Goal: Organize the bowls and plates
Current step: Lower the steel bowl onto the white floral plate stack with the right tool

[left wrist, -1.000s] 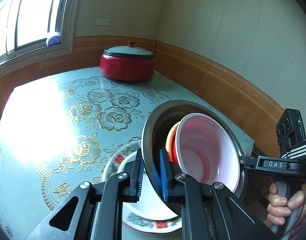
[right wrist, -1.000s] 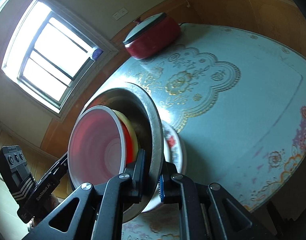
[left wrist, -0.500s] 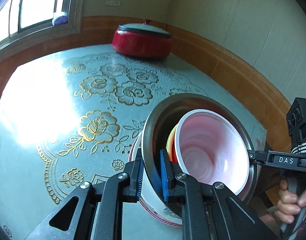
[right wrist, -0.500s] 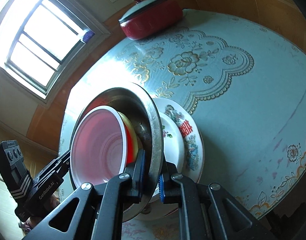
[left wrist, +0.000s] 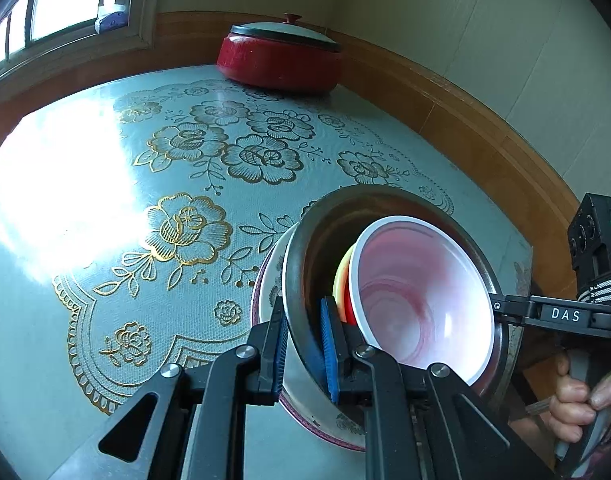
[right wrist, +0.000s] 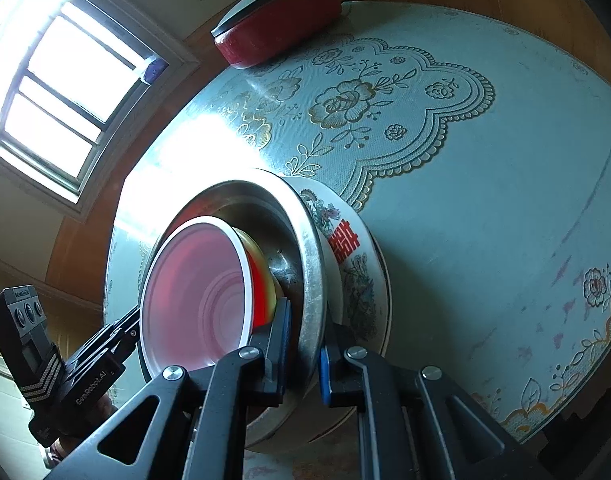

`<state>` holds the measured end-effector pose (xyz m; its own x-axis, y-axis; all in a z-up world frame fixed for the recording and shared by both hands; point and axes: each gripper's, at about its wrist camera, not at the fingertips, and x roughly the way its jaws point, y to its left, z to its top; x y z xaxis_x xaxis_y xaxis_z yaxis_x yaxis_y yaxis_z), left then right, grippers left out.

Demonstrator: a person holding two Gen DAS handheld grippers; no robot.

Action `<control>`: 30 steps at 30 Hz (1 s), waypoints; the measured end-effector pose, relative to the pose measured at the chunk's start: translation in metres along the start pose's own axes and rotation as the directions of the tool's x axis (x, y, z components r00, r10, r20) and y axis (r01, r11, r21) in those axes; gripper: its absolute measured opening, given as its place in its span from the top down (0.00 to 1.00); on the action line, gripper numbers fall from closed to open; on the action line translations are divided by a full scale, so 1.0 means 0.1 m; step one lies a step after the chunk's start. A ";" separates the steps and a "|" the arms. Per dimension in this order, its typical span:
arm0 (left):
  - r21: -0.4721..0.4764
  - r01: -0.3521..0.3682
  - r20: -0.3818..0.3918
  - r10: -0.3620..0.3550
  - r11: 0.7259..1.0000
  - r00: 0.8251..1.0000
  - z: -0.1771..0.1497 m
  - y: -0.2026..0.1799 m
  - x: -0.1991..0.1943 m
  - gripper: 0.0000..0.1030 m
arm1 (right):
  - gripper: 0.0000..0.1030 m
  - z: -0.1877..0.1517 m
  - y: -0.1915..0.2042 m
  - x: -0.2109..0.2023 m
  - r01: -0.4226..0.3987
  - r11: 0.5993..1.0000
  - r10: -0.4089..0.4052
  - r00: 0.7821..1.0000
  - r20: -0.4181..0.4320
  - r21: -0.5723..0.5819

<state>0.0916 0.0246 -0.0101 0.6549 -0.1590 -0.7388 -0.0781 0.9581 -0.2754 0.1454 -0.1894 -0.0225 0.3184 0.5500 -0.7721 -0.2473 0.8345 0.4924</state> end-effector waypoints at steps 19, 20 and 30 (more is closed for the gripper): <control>-0.023 0.055 -0.018 -0.055 0.998 0.998 -0.01 0.01 -0.08 0.83 | 0.84 -0.11 0.05 -0.15 0.037 0.999 -0.037 0.998 0.047 0.005; -0.025 0.056 -0.018 -0.056 0.998 0.998 -0.01 0.01 -0.09 0.83 | 0.84 -0.12 0.05 -0.14 0.036 0.999 -0.036 0.998 0.046 0.009; -0.017 0.035 0.005 -0.035 0.999 0.999 -0.06 -0.03 -0.13 0.82 | 0.87 -0.18 0.06 -0.12 0.043 0.999 -0.043 0.998 0.054 0.007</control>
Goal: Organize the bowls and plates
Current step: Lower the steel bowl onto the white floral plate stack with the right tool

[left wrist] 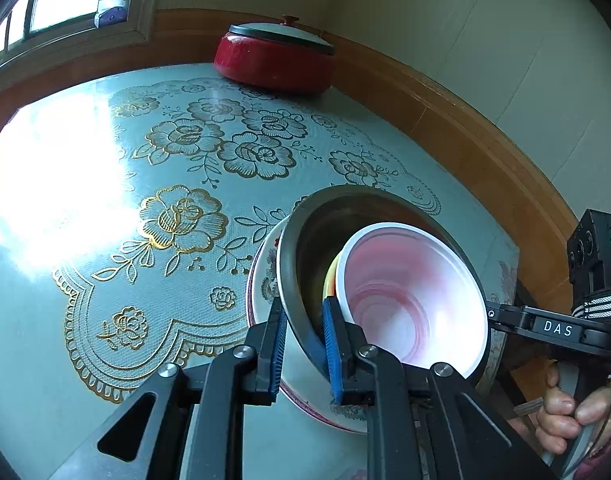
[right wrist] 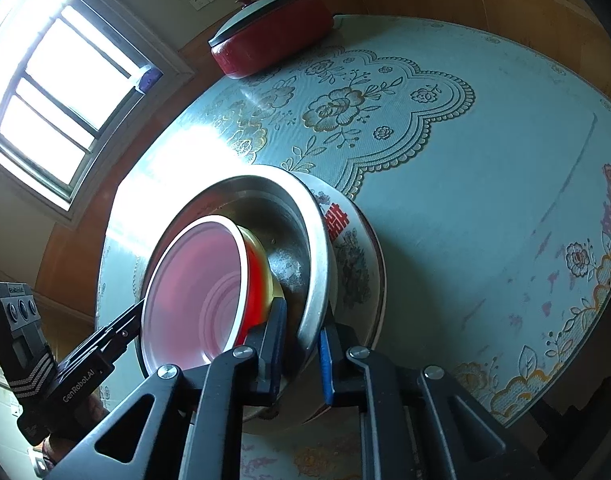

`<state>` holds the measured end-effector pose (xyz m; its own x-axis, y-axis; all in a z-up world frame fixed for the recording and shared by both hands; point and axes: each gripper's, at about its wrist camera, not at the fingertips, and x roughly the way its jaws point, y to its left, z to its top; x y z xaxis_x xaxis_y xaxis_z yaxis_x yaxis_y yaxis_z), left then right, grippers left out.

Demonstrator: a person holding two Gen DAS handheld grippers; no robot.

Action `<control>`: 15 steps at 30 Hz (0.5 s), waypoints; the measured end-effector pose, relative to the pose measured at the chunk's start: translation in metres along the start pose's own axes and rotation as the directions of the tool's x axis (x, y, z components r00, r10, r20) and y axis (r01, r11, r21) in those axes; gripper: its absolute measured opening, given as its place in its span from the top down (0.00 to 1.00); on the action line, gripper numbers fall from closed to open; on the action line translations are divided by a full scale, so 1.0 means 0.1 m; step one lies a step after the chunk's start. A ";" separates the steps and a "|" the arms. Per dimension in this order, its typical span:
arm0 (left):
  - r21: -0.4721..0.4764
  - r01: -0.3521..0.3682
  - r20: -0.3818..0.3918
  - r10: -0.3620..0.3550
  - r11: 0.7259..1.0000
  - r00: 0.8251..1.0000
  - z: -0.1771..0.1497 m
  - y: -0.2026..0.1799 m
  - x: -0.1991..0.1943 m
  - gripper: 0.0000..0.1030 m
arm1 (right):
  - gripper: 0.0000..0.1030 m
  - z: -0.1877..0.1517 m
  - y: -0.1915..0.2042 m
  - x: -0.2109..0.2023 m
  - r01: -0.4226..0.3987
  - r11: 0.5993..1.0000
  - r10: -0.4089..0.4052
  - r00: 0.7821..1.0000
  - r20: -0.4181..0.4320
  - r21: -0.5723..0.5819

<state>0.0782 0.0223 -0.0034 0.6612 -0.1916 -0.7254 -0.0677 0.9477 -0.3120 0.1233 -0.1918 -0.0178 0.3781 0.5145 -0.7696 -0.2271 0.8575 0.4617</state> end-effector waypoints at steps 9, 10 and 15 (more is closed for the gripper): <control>0.025 -0.036 0.020 0.035 0.999 0.999 -0.03 -0.04 -0.06 0.80 | 0.85 -0.04 0.02 -0.05 0.011 1.000 -0.011 1.000 0.010 0.006; 0.027 -0.037 0.022 0.036 0.999 0.999 -0.03 -0.05 -0.06 0.80 | 0.84 -0.06 0.02 -0.06 0.014 1.000 -0.014 1.000 0.013 0.005; 0.031 -0.039 0.024 0.038 0.999 0.999 -0.04 -0.05 -0.07 0.80 | 0.81 -0.12 0.02 -0.13 0.010 1.000 -0.011 0.999 0.034 0.003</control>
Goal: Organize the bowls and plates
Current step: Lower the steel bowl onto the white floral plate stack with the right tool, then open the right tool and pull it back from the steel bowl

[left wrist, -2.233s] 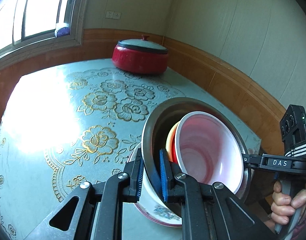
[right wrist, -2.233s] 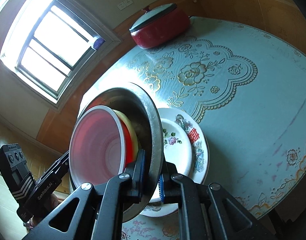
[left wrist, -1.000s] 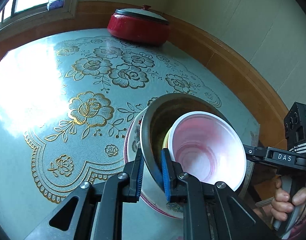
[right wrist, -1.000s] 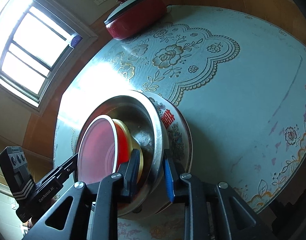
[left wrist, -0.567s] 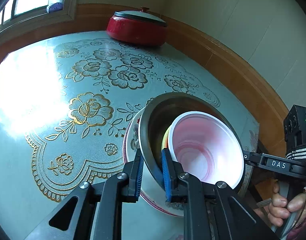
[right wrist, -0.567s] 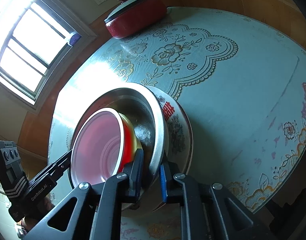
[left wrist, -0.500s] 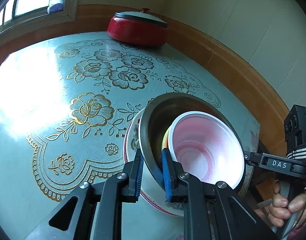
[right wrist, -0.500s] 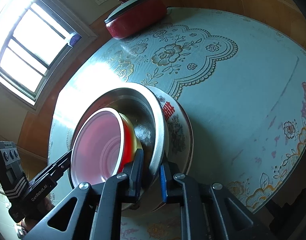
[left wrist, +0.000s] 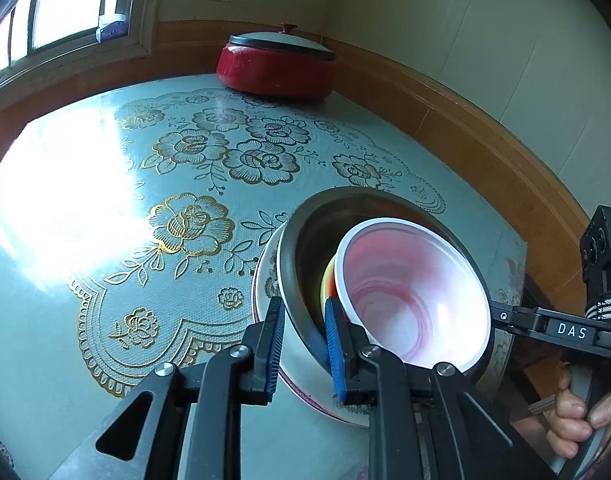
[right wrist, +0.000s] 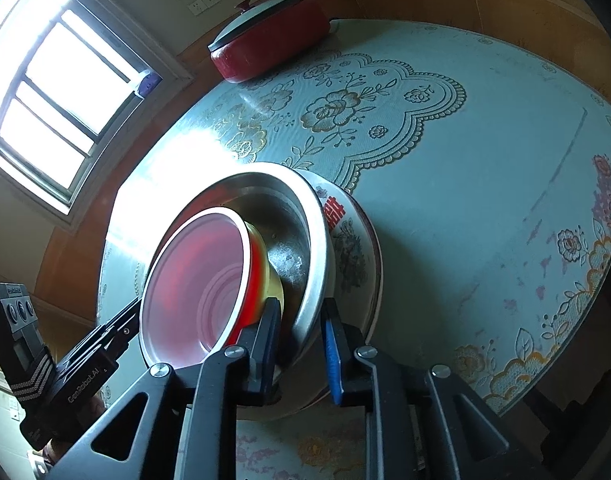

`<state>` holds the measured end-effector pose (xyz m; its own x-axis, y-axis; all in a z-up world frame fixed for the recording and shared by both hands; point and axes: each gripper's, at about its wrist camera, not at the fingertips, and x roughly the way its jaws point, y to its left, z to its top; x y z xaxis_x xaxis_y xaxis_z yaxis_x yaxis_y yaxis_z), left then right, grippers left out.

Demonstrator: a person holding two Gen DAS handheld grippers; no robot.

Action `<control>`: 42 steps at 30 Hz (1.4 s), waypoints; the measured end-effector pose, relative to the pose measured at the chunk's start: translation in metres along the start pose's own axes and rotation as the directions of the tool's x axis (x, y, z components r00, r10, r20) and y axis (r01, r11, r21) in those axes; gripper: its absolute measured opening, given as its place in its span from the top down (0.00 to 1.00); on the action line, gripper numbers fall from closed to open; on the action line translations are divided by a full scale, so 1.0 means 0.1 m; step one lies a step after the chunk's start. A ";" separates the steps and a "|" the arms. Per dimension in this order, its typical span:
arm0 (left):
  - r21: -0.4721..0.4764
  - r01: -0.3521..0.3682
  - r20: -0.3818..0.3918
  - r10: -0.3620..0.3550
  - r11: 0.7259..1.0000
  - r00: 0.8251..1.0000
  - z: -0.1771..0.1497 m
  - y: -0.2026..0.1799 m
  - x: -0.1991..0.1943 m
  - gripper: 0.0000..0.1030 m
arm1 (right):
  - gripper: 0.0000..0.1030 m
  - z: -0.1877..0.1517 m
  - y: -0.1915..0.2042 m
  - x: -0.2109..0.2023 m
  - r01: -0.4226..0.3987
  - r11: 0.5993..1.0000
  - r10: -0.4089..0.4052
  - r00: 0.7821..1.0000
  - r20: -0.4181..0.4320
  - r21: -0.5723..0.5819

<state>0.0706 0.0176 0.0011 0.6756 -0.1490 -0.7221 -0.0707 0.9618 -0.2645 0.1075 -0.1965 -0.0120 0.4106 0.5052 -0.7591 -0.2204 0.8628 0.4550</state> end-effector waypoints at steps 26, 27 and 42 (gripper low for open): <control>-0.107 0.033 -0.012 -0.034 0.994 0.999 -0.32 0.45 -0.18 0.77 | 0.76 -0.40 -0.24 -0.29 -0.028 0.994 0.018 0.995 0.097 0.104; -0.108 0.035 -0.020 -0.037 0.994 0.999 -0.35 0.45 -0.16 0.77 | 0.76 -0.42 -0.25 -0.27 -0.026 0.994 0.016 0.996 0.093 0.107; -0.057 0.045 -0.032 -0.047 0.997 0.998 -0.37 0.31 -0.02 0.85 | 0.92 -0.43 -0.10 -0.07 0.008 0.999 -0.011 0.997 0.082 0.031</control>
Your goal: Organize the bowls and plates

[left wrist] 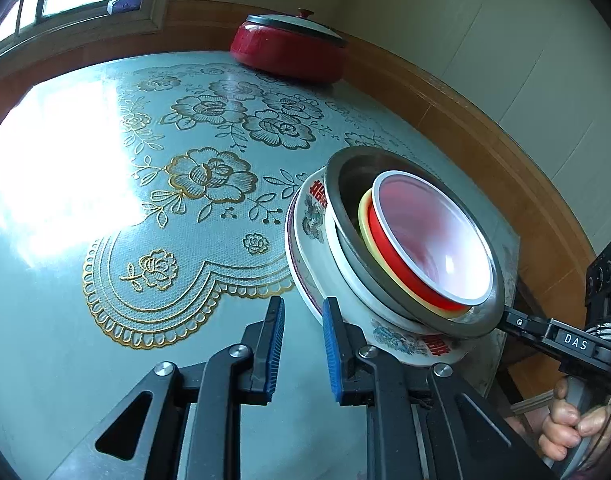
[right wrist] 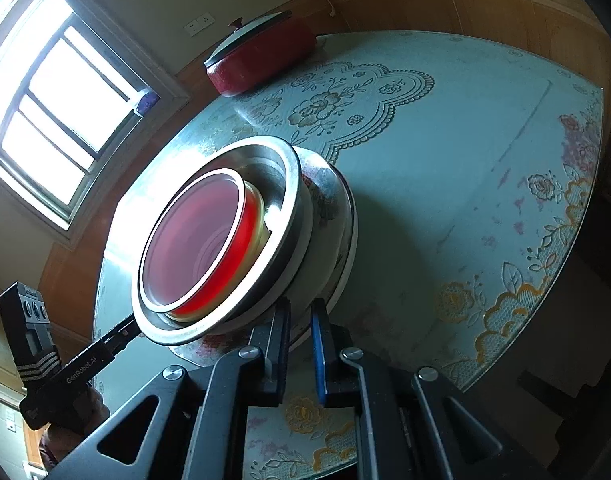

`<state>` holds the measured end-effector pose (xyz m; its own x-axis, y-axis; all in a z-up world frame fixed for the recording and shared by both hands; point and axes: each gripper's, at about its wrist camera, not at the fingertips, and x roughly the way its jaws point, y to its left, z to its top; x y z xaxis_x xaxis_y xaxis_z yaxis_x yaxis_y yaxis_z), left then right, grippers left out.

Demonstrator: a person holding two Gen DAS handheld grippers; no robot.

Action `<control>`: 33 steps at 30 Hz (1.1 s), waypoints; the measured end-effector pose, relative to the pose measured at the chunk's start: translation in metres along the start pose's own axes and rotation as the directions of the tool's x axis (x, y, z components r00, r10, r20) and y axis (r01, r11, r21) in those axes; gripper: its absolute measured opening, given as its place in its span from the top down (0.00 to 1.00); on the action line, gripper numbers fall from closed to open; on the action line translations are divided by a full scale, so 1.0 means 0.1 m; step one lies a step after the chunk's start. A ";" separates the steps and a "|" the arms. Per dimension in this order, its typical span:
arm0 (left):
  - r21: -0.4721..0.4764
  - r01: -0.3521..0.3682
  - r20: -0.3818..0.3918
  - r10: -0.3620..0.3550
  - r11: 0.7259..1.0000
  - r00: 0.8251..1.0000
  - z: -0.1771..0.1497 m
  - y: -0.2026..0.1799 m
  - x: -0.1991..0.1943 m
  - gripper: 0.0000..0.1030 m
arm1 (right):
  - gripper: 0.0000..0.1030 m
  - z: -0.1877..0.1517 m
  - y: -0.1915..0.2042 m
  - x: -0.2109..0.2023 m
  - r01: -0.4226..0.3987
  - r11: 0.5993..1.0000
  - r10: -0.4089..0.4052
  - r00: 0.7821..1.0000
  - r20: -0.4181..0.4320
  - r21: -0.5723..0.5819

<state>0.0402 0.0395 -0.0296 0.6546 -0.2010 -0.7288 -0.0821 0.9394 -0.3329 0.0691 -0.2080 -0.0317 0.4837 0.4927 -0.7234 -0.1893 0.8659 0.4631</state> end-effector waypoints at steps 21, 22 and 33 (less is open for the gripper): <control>-0.054 -0.201 0.084 0.205 0.978 0.975 -0.19 -0.09 -0.38 0.67 | 0.81 -0.13 0.11 -0.20 0.096 0.984 -0.092 0.995 0.032 -0.151; -0.050 -0.223 0.086 0.227 0.974 0.970 -0.20 -0.13 -0.41 0.66 | 0.80 -0.15 0.11 -0.24 0.115 0.980 -0.108 0.993 0.048 -0.164; 0.021 -0.352 0.140 0.346 0.936 0.928 -0.48 -0.45 -0.57 0.49 | 0.71 -0.42 0.25 -0.56 0.271 0.929 -0.227 0.955 0.189 -0.253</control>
<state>-0.0295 -0.0045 -0.0012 0.6841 0.1770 -0.7076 -0.2916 0.9556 -0.0429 0.0011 -0.2098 -0.0012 0.6663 0.2576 -0.6998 -0.2611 0.9596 0.1047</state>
